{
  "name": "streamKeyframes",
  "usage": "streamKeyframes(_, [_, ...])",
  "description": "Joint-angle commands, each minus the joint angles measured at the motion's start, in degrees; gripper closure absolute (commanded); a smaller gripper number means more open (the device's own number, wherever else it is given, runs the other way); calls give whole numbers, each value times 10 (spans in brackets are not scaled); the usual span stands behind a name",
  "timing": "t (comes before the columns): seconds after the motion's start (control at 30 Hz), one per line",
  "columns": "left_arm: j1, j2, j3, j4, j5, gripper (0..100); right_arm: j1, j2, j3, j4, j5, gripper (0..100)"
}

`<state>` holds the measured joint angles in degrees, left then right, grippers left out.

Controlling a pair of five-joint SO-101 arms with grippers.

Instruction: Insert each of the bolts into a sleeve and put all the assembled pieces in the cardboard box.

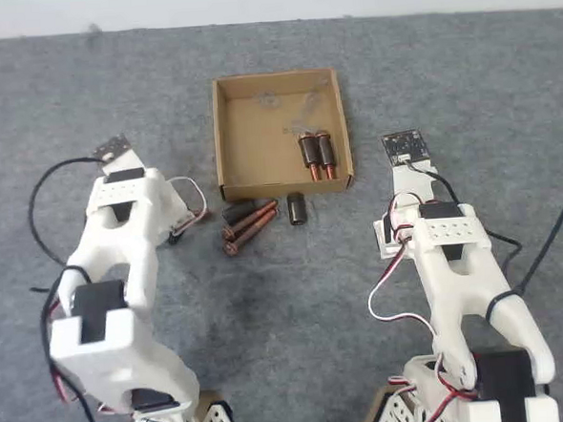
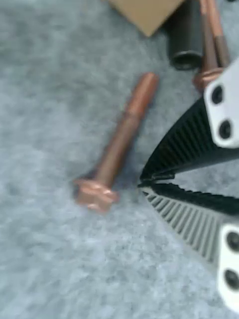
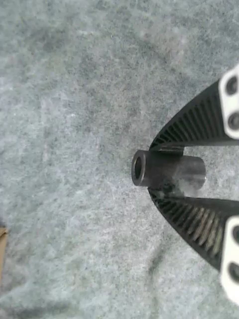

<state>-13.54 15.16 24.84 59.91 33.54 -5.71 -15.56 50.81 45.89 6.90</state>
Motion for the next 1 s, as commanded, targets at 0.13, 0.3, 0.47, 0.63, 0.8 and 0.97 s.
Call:
streamKeyframes(0.13, [-33,62,-128,-1,4,989,3,-6,-4,-3,12,992])
streamKeyframes(0.3, [-29,95,-183,-26,4,989,2,-6,-3,-3,12,992])
streamKeyframes(0.47, [-6,136,-247,-48,4,989,2,-6,-3,-3,12,992])
streamKeyframes(0.63, [25,169,-305,-49,4,989,2,-6,-3,-5,12,992])
streamKeyframes(0.8, [50,150,-313,-33,4,988,2,-6,1,-8,13,992])
streamKeyframes(0.97, [47,117,-313,-19,8,987,2,-6,3,-18,13,992])
